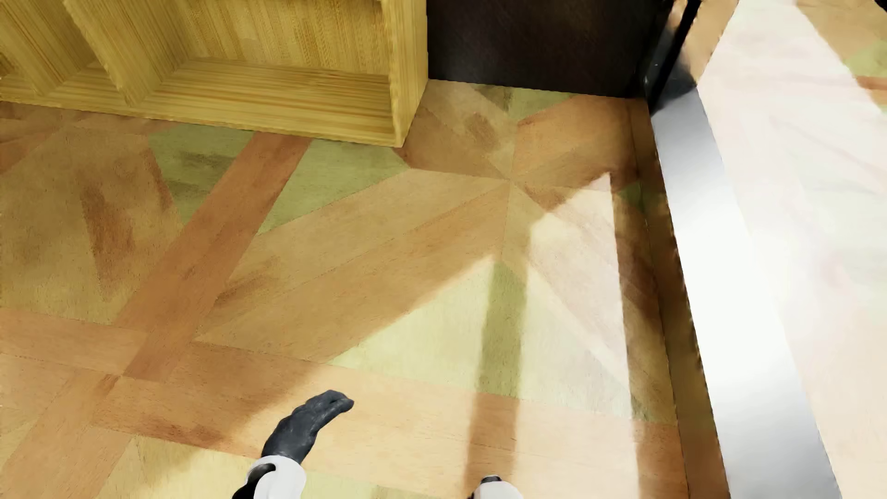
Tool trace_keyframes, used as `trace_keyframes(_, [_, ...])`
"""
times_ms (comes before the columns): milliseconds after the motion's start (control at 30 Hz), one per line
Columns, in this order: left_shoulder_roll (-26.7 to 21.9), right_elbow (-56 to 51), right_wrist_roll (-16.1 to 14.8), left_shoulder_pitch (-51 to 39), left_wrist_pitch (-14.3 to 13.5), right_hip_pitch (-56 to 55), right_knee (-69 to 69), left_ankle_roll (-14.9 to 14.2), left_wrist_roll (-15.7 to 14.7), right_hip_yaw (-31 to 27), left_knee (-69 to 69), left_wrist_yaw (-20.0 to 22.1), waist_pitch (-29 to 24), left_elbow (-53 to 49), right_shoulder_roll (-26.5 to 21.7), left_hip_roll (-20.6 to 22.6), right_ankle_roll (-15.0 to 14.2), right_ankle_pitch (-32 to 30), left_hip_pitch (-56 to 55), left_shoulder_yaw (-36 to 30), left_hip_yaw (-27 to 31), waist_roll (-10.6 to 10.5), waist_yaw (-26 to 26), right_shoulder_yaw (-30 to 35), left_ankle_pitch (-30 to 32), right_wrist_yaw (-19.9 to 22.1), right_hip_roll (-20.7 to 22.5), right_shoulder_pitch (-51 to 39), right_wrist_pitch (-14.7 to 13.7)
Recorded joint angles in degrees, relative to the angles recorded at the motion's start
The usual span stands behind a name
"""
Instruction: Go to the bed
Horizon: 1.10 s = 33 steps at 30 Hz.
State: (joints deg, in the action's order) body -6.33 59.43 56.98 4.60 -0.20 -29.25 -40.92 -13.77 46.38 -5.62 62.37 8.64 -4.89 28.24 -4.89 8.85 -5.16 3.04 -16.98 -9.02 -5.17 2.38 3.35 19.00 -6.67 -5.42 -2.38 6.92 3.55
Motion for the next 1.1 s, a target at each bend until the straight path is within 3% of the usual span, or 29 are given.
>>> trace_keyframes(33, [-0.36,1.58,2.73,0.22,1.96,1.04,-0.51,-0.24,0.04,2.31,5.02,0.81,-0.04,1.12,-1.01,-4.70,0.21,1.02,-3.32,0.26,-1.79,-0.91,0.52,1.95,-0.44,-1.62,0.05,-2.90,0.58])
trace_keyframes(67, [-0.73,2.23,4.67,0.29,3.55,2.72,0.64,1.55,0.24,3.48,5.65,0.67,0.08,3.22,-2.13,-10.69,0.32,1.08,-5.66,-0.11,-3.63,-1.74,0.66,1.99,-1.45,-1.47,0.31,-5.92,2.36])
trace_keyframes(100, [-1.33,1.39,4.67,0.16,4.49,4.62,2.56,6.42,0.68,3.93,1.89,-0.62,0.25,6.06,-2.80,-16.56,0.21,0.35,-6.88,-0.97,-6.95,-2.45,0.54,-0.46,-2.18,1.02,0.66,-8.53,5.10])
trace_keyframes(133, [-2.11,-1.02,2.19,0.08,5.06,6.44,4.73,10.59,1.24,3.83,-5.86,-2.55,0.44,9.18,-2.89,-20.51,-0.04,-0.79,-7.06,-1.78,-10.05,-2.98,0.21,-5.26,-3.42,5.23,1.05,-10.45,7.14])
trace_keyframes(167, [-2.81,-4.37,-2.33,0.34,5.86,8.00,6.84,12.35,1.81,3.27,-16.37,-4.54,0.61,11.90,-2.50,-22.30,-0.31,-1.89,-6.47,-2.15,-12.08,-3.28,-0.23,-10.78,-3.44,9.43,1.48,-12.13,6.99])
trace_keyframes(233, [-3.45,-11.52,-10.71,1.33,8.05,10.00,9.58,10.84,2.44,0.53,-36.16,-6.92,0.76,15.50,-2.79,-20.79,-0.91,-2.42,-5.35,-1.33,-9.09,-3.16,-1.03,-15.54,6.52,13.30,2.56,-16.34,2.15])
trace_keyframes(267, [-3.41,-15.20,-11.83,2.30,8.67,10.07,9.54,10.60,2.25,-1.18,-38.36,-6.23,0.69,16.16,-4.32,-20.79,-1.27,-1.44,-5.15,-0.28,-8.11,-2.92,-1.10,-13.90,8.66,14.04,3.20,-18.80,-0.16])
trace_keyframes(300, [-3.12,-19.10,-11.13,3.38,8.91,9.51,8.71,11.47,1.52,-2.63,-36.94,-4.29,0.56,16.40,-6.10,-21.66,-1.60,-0.41,-5.45,0.93,-9.44,-2.67,-0.97,-11.55,6.63,15.17,3.86,-21.10,-1.55])
trace_keyframes(367, [-2.89,-26.76,-10.29,4.71,8.83,8.26,7.63,12.82,-0.21,-3.37,-34.59,-1.62,0.51,17.65,-6.70,-23.00,-0.89,1.33,-6.22,1.71,-12.62,-1.84,-1.00,-10.54,5.23,19.13,3.93,-22.74,-1.72])
trace_keyframes(433, [-4.77,-32.18,-15.34,4.53,8.89,8.35,5.57,12.77,0.84,0.56,-34.95,-4.14,0.85,18.86,-2.97,-22.99,-1.02,5.09,-5.44,-0.78,-14.46,-0.88,-1.45,-12.15,6.20,22.48,1.91,-20.07,-1.40])
trace_keyframes(467, [-5.58,-33.41,-17.35,4.26,8.93,8.82,3.14,12.63,1.36,2.34,-35.39,-4.64,1.05,18.50,-1.91,-22.71,-1.28,6.78,-4.91,-1.50,-14.82,-0.50,-1.63,-11.04,6.87,22.04,1.14,-18.30,-2.05])
trace_keyframes(500, [-5.70,-33.45,-16.64,4.18,9.12,9.34,0.01,12.49,0.91,2.74,-35.64,-3.79,1.25,17.53,-2.15,-22.39,-1.12,7.84,-4.48,-1.06,-14.88,-0.18,-1.73,-8.45,7.51,19.47,1.12,-16.69,-3.32])
trace_keyframes(567, [-4.40,-29.80,-8.47,4.49,9.32,10.94,-5.66,12.34,-2.44,0.42,-35.22,-0.45,1.57,14.38,-3.42,-21.59,-1.33,9.06,-4.19,1.73,-14.31,0.31,-1.79,-4.47,8.47,10.48,2.57,-13.83,-6.04])
trace_keyframes(600, [-3.63,-26.22,-5.19,4.57,9.04,12.16,-7.35,12.37,-4.29,-1.94,-34.37,0.97,1.67,12.56,-2.48,-21.05,-1.90,9.86,-4.54,2.86,-13.56,0.45,-1.79,-5.55,8.72,6.95,3.75,-12.25,-5.36])
trace_keyframes(633, [-3.05,-21.75,-4.37,4.49,8.67,13.61,-8.09,12.44,-5.67,-4.99,-33.11,1.99,1.71,10.71,-0.41,-20.52,-2.55,10.46,-5.26,3.47,-12.50,0.47,-1.80,-8.56,8.88,5.85,5.25,-10.68,-2.59])
trace_keyframes(700, [-2.31,-10.84,-6.30,4.22,7.74,16.89,-6.63,12.69,-6.90,-11.55,-29.59,3.06,1.46,6.64,3.35,-19.64,-3.07,10.69,-7.78,3.82,-9.73,0.07,-1.97,-14.64,9.10,8.25,8.50,-8.86,4.25])
trace_keyframes(733, [-2.05,-4.66,-5.67,4.22,6.50,18.15,-4.78,12.98,-7.05,-13.69,-28.29,3.39,1.13,4.34,3.72,-19.06,-1.91,10.67,-9.38,3.88,-8.10,-0.35,-2.24,-14.66,9.67,7.30,9.54,-8.64,5.92])
trace_keyframes(800, [-1.44,6.59,0.23,3.99,3.22,17.68,-0.37,12.81,-6.23,-9.61,-31.72,3.62,0.27,-1.67,2.42,-16.64,1.81,13.29,-12.08,2.90,-4.72,-1.54,-3.36,-9.11,14.01,-1.89,7.84,-9.56,4.15])
trace_keyframes(833, [-1.23,10.45,3.12,3.66,1.66,16.04,2.08,10.62,-4.76,-5.55,-37.08,3.33,-0.05,-4.47,1.87,-14.76,2.30,13.77,-13.20,1.94,-2.71,-2.21,-3.94,-6.36,18.70,-6.82,6.21,-10.42,2.32])
trace_keyframes(867, [-1.07,12.90,5.33,3.41,0.71,14.10,4.31,4.74,-2.45,-1.94,-42.63,2.48,-0.21,-6.73,1.60,-12.57,2.14,13.05,-14.34,0.83,-0.76,-2.89,-4.31,-4.43,22.86,-10.27,4.77,-11.37,1.29])
trace_keyframes(900, [-0.95,13.99,7.30,3.50,0.28,12.16,5.92,-0.18,0.16,1.83,-44.54,0.97,-0.28,-8.52,1.42,-10.49,1.74,11.82,-15.52,-0.32,-0.16,-3.53,-4.45,-2.91,22.17,-11.66,3.14,-12.29,1.07])
trace_keyframes(933, [-0.75,13.90,9.45,3.96,-0.08,10.68,7.30,-0.05,2.21,5.48,-40.25,-0.91,-0.32,-9.76,1.02,-10.58,1.33,10.33,-16.48,-1.38,-1.85,-4.06,-4.57,-1.39,17.00,-10.76,1.14,-13.19,1.27])
trace_keyframes(967, [-0.63,12.92,12.15,4.84,-0.50,9.86,8.86,1.89,3.04,8.69,-32.54,-2.66,-0.25,-10.32,0.47,-13.53,0.80,8.59,-16.48,-1.95,-5.87,-4.46,-4.90,0.55,10.25,-8.07,-0.78,-14.14,1.60])
trace_keyframes(1033, [-0.97,8.68,18.48,7.69,0.09,9.89,13.24,9.88,1.75,14.21,-18.54,-3.78,0.47,-9.32,-0.51,-22.15,-0.64,4.53,-12.10,-0.52,-16.35,-5.00,-5.89,5.14,-0.16,-0.77,-3.53,-16.39,2.16])
trace_keyframes(1100, [-1.39,0.48,20.17,10.36,3.66,10.97,17.89,13.82,-0.34,19.42,-11.44,-0.58,1.67,-5.96,-1.22,-28.89,-2.54,0.66,-6.04,3.55,-18.01,-5.13,-6.85,4.45,-5.61,6.65,-5.86,-18.05,1.63])
